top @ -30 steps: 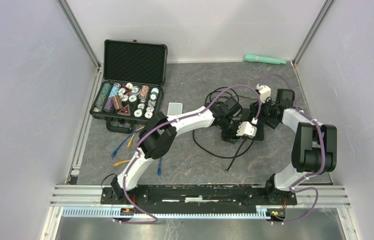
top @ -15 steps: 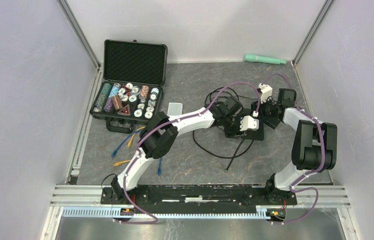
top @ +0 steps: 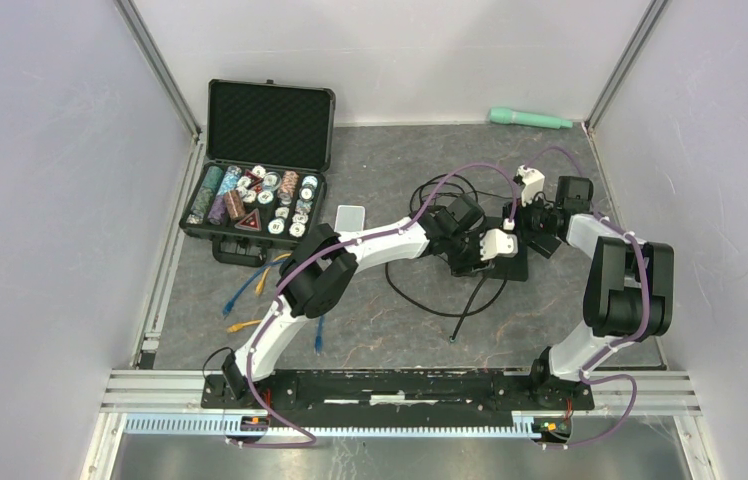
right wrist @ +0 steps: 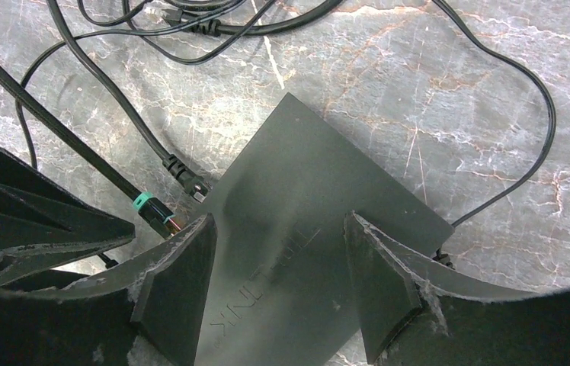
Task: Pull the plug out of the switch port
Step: Pull the connector from the switch port.
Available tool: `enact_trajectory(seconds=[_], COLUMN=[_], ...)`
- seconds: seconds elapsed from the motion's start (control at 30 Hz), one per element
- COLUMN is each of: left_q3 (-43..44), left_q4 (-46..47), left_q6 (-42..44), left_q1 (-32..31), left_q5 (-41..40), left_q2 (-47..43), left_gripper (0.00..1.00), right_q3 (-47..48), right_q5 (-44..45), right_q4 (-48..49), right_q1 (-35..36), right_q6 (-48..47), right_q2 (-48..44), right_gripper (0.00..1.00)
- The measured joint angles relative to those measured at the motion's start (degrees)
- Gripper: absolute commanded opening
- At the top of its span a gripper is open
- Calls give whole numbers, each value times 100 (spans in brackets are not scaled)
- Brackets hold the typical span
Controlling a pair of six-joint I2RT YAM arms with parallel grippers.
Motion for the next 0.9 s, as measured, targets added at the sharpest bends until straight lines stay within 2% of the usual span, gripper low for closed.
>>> enact_trajectory(seconds=[0.33,0.53,0.7,0.9], left_q3=[0,15,306,352], left_q4=[-92,-105,-162,-243], left_q6=[2,0,-4,-4], left_q1=[-92,-205,-227,-232], left_q5=[-72,-455,-608,-623], left_q2=[2,66,240,269], left_gripper=[42,37,29,13], right_q3=[15,17,26,26], right_q5=[-116,-144,-181,-181], right_q4=[37,42,44,44], right_q1=[-2,-2,-2,-2], right_q6=[0,0,0,-2], right_q2=[50,66,81,83], right_gripper=[68,67,67,65])
